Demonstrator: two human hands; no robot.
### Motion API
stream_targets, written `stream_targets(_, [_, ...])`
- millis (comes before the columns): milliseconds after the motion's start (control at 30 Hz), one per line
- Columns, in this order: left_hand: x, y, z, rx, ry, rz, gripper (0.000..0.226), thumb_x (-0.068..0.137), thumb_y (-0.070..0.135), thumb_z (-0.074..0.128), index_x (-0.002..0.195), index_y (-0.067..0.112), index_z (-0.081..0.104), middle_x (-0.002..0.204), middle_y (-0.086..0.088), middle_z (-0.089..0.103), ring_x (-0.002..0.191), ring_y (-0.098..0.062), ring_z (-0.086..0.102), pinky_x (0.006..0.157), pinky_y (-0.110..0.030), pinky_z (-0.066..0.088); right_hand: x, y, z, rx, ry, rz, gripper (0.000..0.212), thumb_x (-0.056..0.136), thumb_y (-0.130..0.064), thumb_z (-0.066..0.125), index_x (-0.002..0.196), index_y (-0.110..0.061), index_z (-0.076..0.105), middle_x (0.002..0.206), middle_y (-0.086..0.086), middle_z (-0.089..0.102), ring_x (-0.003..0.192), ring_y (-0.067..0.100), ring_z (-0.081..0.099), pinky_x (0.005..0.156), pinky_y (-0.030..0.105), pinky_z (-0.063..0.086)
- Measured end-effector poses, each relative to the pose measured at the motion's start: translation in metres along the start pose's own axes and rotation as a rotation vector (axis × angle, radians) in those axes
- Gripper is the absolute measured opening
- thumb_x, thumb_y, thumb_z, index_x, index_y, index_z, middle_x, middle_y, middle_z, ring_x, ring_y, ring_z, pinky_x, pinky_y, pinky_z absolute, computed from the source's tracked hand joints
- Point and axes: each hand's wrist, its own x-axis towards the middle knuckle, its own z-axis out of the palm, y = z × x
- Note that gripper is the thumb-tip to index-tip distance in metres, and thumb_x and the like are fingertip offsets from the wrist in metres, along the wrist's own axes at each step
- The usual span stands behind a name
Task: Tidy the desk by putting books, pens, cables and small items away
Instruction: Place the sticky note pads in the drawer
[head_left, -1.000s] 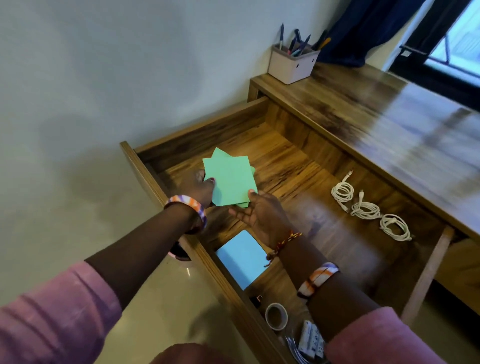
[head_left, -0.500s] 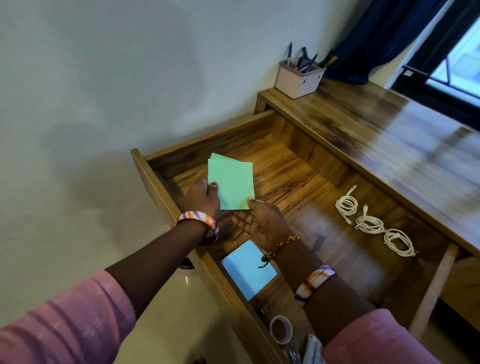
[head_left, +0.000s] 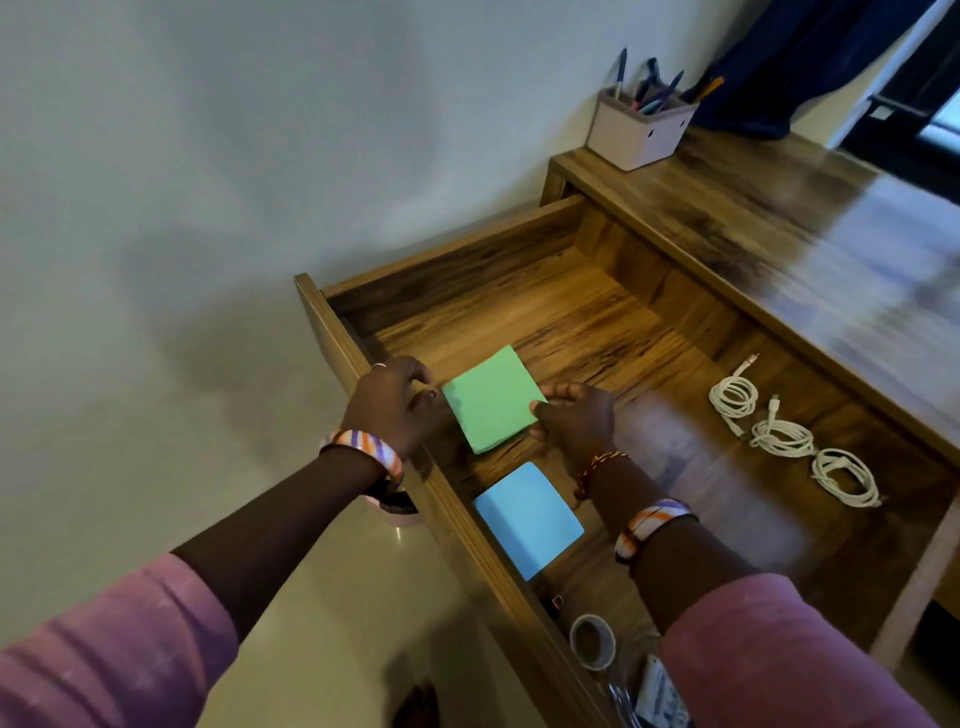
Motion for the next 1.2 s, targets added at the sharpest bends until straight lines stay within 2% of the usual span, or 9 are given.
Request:
stream_targets(100, [-0.009,-0.007,-0.006,0.179,-0.132,0.216,0.013,0.086,0.011,0.057,0.095,0.007,0.065,0.096,-0.013,0.066,0.094,-0.027,0.058,0.071,-0.023,0.034,0.002,0.018,0.008,-0.082,-0.045,0.009,0.027,0.077,0.009,0.065,0.066,-0.014,0.055,0.081,0.017,0.063,0.054,0.02,0.06,0.045,0.026,0.053])
stream_targets(233, [-0.016,-0.013,-0.009,0.38,-0.268,0.388,0.037,0.09,0.028,0.04,0.096,0.006,0.069,0.1,-0.016,0.067,0.106,-0.029,0.056,0.084,-0.032,0.044,0.002,0.032,0.019,-0.143,-0.084,0.034,0.009,0.075,0.006,0.069,0.075,-0.001,0.062,0.076,0.015,0.064,0.059,0.025,0.061,0.066,0.044,0.056])
stream_targets(367, [-0.018,-0.012,-0.013,0.468,-0.413,0.456,0.072,0.082,0.051,0.011,0.091,0.008,0.068,0.091,-0.012,0.068,0.095,-0.026,0.059,0.102,-0.037,0.038,0.004,0.034,0.017,-0.509,-0.115,-0.166,0.023,0.073,-0.009,0.074,0.088,0.007,0.069,0.088,0.018,0.07,0.083,0.026,0.065,0.068,0.026,0.047])
stream_targets(433, [-0.018,-0.013,-0.013,0.474,-0.427,0.471,0.077,0.079,0.056,0.007,0.089,0.009,0.067,0.088,-0.01,0.066,0.092,-0.024,0.058,0.103,-0.037,0.036,0.005,0.034,0.012,-0.61,-0.108,-0.217,0.022,0.074,-0.012,0.071,0.086,0.006,0.069,0.089,0.02,0.07,0.088,0.031,0.065,0.071,0.029,0.047])
stream_targets(633, [-0.021,-0.018,-0.008,0.415,-0.337,0.477,0.071,0.082,0.055,0.017,0.08,0.005,0.069,0.077,-0.013,0.066,0.082,-0.027,0.059,0.098,-0.041,0.041,-0.004,0.052,-0.013,-0.732,-0.094,-0.178,0.02,0.083,-0.007,0.056,0.095,0.002,0.068,0.1,0.02,0.068,0.095,0.034,0.063,0.083,0.042,0.054])
stream_targets(800, [-0.022,-0.019,-0.007,0.378,-0.334,0.482,0.073,0.081,0.055,0.016,0.078,0.005,0.068,0.076,-0.014,0.066,0.083,-0.028,0.058,0.101,-0.037,0.03,-0.021,0.056,-0.021,-0.678,-0.169,-0.164,0.036,0.083,-0.011,0.063,0.118,-0.003,0.06,0.119,0.014,0.062,0.112,0.028,0.056,0.092,0.031,0.043])
stream_targets(933, [-0.03,-0.011,-0.013,0.362,-0.404,0.54,0.069,0.081,0.054,0.018,0.083,0.009,0.07,0.083,-0.01,0.069,0.09,-0.026,0.059,0.105,-0.039,0.026,-0.04,0.046,-0.037,-0.575,-0.148,-0.164,0.041,0.081,-0.011,0.067,0.12,-0.001,0.058,0.113,0.016,0.064,0.109,0.027,0.059,0.092,0.034,0.046])
stream_targets(1100, [-0.063,0.01,-0.011,0.3,-0.627,0.668,0.043,0.081,0.058,0.046,0.098,0.024,0.067,0.094,0.005,0.068,0.089,-0.01,0.06,0.091,-0.035,0.046,-0.091,0.023,-0.063,-0.595,-0.46,-0.198,0.035,0.084,-0.016,0.067,0.115,-0.001,0.062,0.108,0.017,0.067,0.099,0.024,0.065,0.089,0.036,0.053])
stream_targets(1200, [-0.09,0.033,0.001,0.413,-0.752,0.752,0.038,0.085,0.046,0.057,0.114,0.022,0.062,0.111,0.002,0.063,0.103,-0.013,0.057,0.089,-0.029,0.046,-0.126,0.015,-0.075,-0.704,-0.616,-0.235,0.025,0.087,-0.011,0.061,0.11,-0.002,0.065,0.102,0.012,0.069,0.085,0.014,0.064,0.077,0.022,0.051])
